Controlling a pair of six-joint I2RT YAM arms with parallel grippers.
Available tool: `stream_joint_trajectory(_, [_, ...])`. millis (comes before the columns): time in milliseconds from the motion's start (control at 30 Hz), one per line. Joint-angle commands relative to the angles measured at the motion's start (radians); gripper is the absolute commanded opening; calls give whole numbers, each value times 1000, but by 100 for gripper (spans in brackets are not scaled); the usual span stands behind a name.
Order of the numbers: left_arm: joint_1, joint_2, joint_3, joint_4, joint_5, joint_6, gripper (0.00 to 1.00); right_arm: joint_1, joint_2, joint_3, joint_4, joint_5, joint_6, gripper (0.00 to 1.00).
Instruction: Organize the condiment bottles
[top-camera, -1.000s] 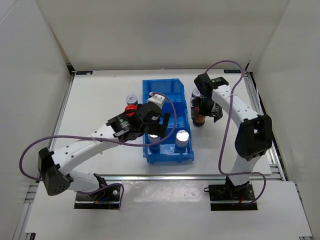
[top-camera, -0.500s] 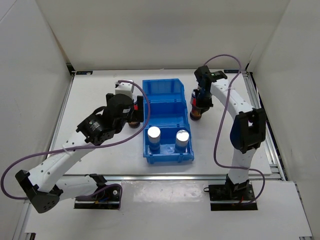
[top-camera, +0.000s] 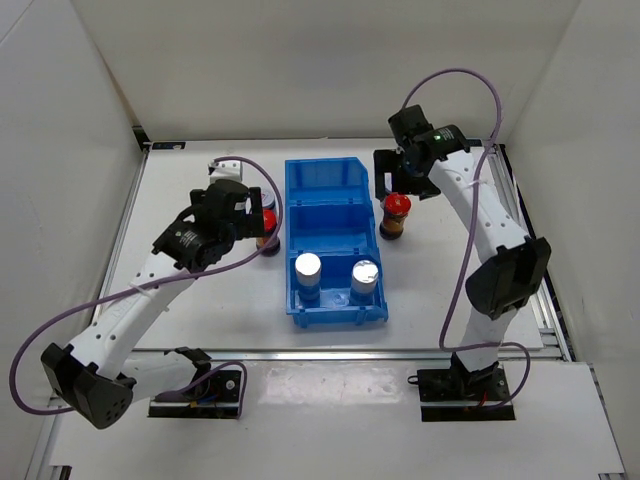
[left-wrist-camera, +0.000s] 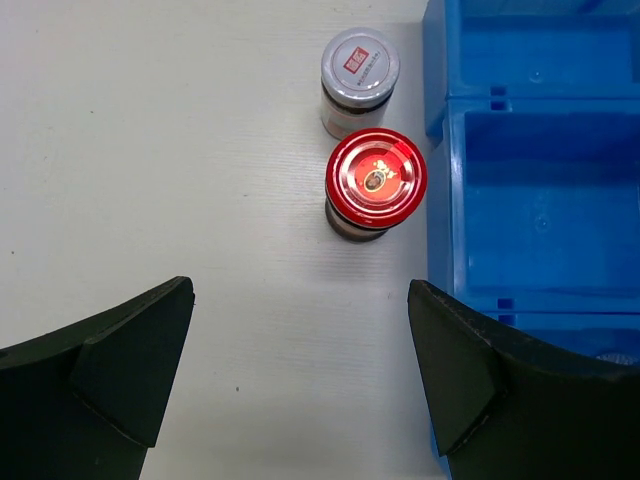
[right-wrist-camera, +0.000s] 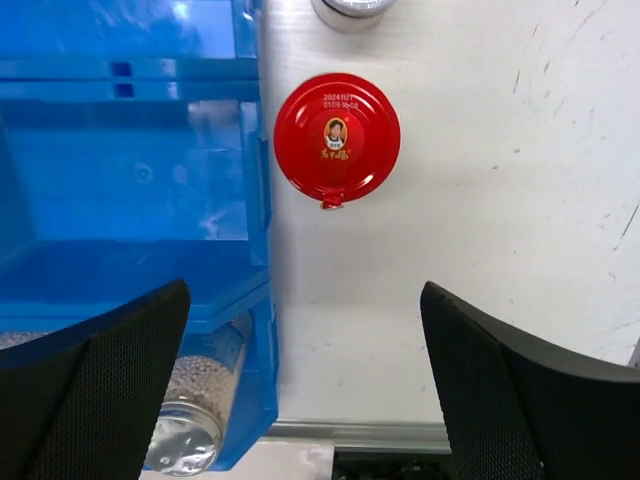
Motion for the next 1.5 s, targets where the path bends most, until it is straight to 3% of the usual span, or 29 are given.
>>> stream_joint_trajectory(0, [17, -3, -17, -2, 51, 14, 99, -36, 72, 27, -20, -17, -10, 100])
stream_joint_trajectory(267, [77, -3, -17, -2, 97, 56, 99, -65, 258, 90, -2, -38, -29, 100])
stream_joint_trajectory(500, [106, -3, -17, -2, 106, 77, 99, -94, 324, 90, 18, -84, -29, 98])
stream_joint_trajectory(567, [116, -3, -17, -2, 117, 86, 99, -94, 335, 102, 18, -95, -29, 81])
stream_joint_trajectory(600, [116, -3, -17, -2, 117, 87, 99, -94, 335, 102, 18, -95, -29, 65])
stream_joint_trajectory(700, [126, -3, -8, -2, 117, 87, 99, -94, 304, 102, 18, -83, -10, 36])
stream_joint_trajectory(767, [126, 6, -8, -2, 117, 87, 99, -94, 255, 91, 9, -69, 2, 31])
stream_joint_trajectory(800, [126, 6, -8, -2, 117, 87, 99, -94, 214, 81, -2, -69, 11, 22])
stream_joint_trajectory(900, [126, 6, -17, -2, 117, 67, 99, -94, 126, 81, -35, -57, 37, 10])
stream_joint_trajectory(1000, [136, 16, -17, -2, 117, 47, 99, -94, 53, 117, -36, -80, 37, 2])
stream_joint_trajectory(1200, [145, 50, -26, -2, 126, 37, 99, -33, 34, 203, -45, -261, 28, 2])
stream_joint_trajectory(1467, [154, 93, 13, -2, 169, 48, 99, 111, 104, 205, -20, -296, 15, 2])
